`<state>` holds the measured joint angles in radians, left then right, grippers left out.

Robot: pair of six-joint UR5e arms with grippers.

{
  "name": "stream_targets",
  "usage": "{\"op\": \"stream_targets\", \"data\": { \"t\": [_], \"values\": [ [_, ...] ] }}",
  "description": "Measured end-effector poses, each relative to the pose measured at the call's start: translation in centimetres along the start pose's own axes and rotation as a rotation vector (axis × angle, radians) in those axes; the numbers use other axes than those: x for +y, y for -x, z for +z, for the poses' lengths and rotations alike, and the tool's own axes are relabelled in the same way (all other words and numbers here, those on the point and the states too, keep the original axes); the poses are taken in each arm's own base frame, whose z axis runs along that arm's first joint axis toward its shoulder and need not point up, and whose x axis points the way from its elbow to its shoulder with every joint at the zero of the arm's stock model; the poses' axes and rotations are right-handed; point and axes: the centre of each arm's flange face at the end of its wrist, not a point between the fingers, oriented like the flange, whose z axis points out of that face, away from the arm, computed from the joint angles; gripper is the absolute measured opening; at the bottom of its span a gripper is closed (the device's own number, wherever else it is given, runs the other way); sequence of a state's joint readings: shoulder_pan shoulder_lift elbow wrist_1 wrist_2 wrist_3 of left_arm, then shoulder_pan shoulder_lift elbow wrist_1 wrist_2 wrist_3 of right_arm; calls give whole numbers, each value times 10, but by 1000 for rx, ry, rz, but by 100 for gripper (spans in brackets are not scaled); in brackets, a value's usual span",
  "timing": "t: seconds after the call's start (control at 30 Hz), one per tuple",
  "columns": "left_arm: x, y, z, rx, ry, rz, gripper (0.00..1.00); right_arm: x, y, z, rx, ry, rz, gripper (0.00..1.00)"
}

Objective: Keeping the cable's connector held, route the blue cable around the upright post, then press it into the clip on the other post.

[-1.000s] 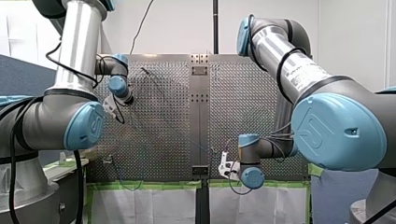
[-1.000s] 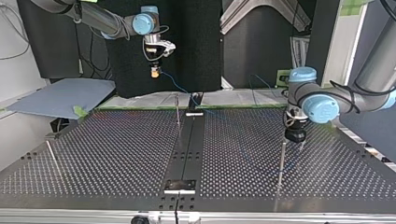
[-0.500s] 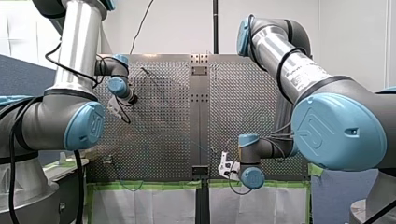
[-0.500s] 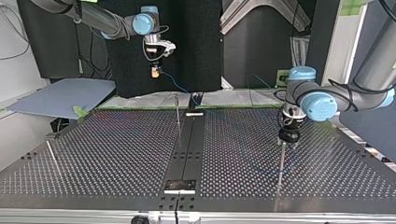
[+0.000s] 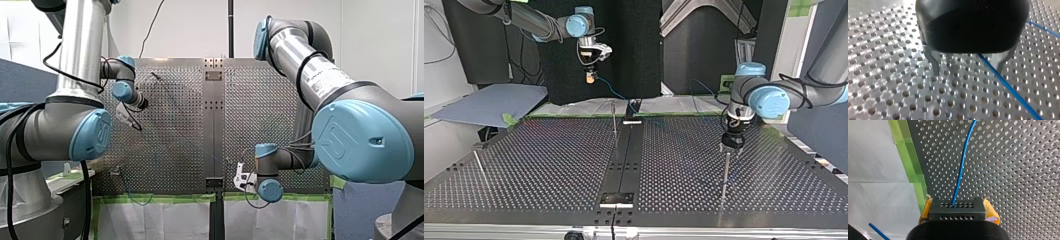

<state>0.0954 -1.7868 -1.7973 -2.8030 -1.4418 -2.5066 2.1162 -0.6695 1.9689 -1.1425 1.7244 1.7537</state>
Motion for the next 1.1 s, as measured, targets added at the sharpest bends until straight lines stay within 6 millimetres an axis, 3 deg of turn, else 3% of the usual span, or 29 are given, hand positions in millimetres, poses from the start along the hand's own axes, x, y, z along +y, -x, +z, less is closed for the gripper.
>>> {"op": "stream_targets", "data": {
  "t": [0.27,0.67,1.1],
  "values": [
    [-6,4,-8,-5,7,13,98,0,0,0,1,0,1,0],
    [6,6,-26,-31,31,-3,98,0,0,1,6,-1,4,0],
    [-5,8,-40,-42,-16,-32,98,-1,-1,1,9,-5,6,0]
  ]
}}
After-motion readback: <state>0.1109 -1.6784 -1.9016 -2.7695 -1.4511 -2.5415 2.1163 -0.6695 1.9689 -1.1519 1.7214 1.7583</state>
